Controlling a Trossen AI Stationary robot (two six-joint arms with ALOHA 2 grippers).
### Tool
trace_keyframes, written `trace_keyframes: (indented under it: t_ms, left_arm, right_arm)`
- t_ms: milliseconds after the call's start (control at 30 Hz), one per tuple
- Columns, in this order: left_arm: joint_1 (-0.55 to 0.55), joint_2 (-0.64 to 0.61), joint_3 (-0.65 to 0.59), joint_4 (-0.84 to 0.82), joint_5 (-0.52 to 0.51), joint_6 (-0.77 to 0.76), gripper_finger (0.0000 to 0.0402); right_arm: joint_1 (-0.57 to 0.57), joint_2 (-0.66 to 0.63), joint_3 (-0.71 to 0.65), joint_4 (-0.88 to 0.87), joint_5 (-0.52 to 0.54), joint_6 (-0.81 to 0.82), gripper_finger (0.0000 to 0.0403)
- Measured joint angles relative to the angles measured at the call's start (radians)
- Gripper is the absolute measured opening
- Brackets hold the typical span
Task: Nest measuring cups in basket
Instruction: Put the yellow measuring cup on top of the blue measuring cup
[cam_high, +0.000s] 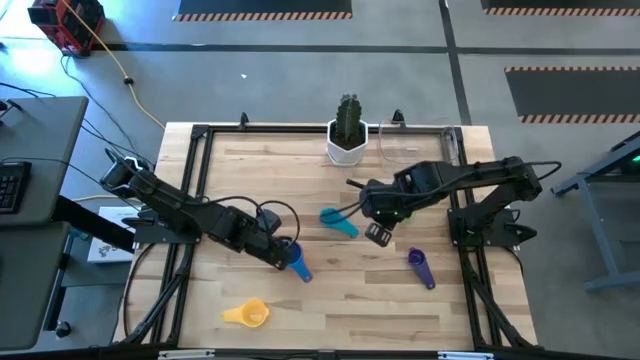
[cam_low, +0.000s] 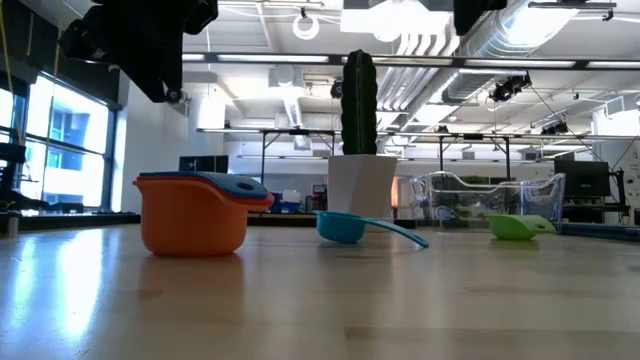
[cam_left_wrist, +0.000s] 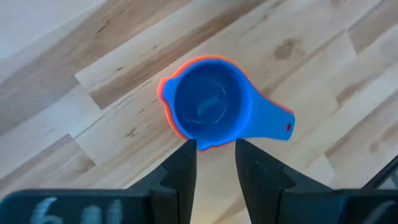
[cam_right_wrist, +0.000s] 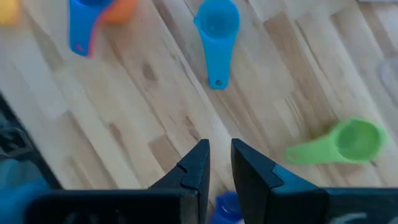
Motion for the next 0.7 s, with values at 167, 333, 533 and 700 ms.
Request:
trace_keyframes:
  t_ms: [167, 333, 533, 700]
  left_arm:
    - [0.013, -0.003, 0.0, 0.0, 0.016, 0.006, 0.0102]
    - [0.013, -0.012, 0.0, 0.001, 0.055, 0.01, 0.0102]
    - [0.013, -0.033, 0.0, 0.0, 0.057, 0.011, 0.0102]
    - [0.004, -0.065, 0.0, 0.001, 0.07, 0.013, 0.0102]
  right_arm:
    - [-0.002, 0.0, 0.0, -0.121, 0.075, 0.009, 0.0057]
    - [-0.01, 0.0, 0.0, -0.135, 0.098, -0.031, 0.0057]
    - [-0.054, 0.0, 0.0, -0.135, 0.098, -0.153, 0.0057]
    - [-0.106, 0.001, 0.0, -0.134, 0.057, -0.25, 0.0057]
